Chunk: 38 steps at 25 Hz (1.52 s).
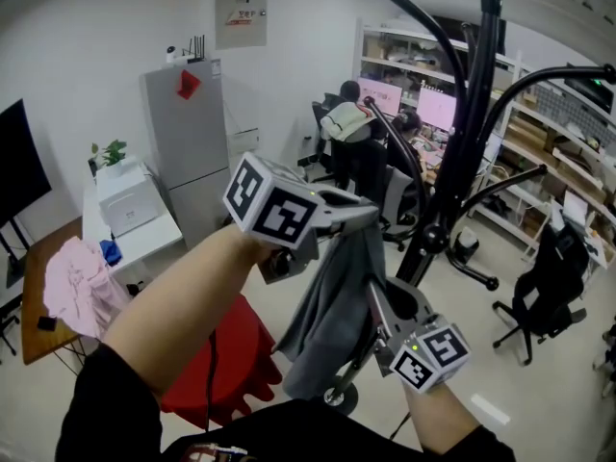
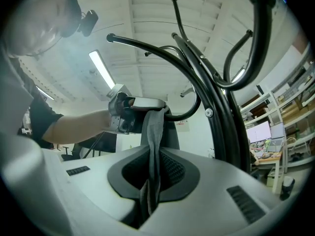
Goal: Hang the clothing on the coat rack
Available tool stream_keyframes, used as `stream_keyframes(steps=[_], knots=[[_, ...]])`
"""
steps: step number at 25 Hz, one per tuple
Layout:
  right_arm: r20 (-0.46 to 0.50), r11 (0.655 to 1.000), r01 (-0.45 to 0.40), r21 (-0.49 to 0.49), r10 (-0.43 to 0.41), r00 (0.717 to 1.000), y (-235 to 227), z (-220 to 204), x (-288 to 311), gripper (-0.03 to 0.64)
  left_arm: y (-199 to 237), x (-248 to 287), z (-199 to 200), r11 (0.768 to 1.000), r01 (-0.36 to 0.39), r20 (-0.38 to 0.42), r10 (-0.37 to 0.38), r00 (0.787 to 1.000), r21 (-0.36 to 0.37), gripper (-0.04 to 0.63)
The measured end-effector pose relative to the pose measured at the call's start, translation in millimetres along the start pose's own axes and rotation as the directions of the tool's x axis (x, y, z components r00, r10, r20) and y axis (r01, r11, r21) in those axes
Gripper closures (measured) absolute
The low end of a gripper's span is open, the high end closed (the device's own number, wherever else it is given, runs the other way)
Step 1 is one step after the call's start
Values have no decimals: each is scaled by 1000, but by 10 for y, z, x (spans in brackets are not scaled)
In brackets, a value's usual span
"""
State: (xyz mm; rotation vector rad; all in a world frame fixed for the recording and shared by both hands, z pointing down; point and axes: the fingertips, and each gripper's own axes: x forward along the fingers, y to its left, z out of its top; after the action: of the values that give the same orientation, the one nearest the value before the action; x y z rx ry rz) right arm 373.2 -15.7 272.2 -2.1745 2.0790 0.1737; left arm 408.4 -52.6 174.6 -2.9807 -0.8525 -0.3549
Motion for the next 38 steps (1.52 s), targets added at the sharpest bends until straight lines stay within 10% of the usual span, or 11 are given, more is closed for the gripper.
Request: stream_keyframes(steps=[5,8,14,18,24,30,38], knots=[[6,1000,-7,7,7,1000,-36,25,-29,606,-175,49,-34,993,86,-87,-79,993,77,553],[12,1000,-12,10,12,1000,-49,44,-53,606,-335,74,-18,982,177,-133,-166,977,74,364],[21,1000,-24,17,24,1000,-19,51,-76,606,-188,228,-43,985,106,-149,-85,985,135,359],[15,1000,-26,15,26,1000,-22,57,-82,606,-195,331,-138,935,80,-203,-8,979,346,359],[-12,999,-44,-25,43,999,45,16,-113,604,-311,348,-486,909,232,-423,-70,903,346,374],[-25,998,-50,-34,49,998,80,-12,-125,604,-243,297,-485,818,127,-474,191,860,561,374],[-18,999,-33,-43,33,999,64,1,-165,604,-405,105,-58,773,18,-269,198,943,635,373]])
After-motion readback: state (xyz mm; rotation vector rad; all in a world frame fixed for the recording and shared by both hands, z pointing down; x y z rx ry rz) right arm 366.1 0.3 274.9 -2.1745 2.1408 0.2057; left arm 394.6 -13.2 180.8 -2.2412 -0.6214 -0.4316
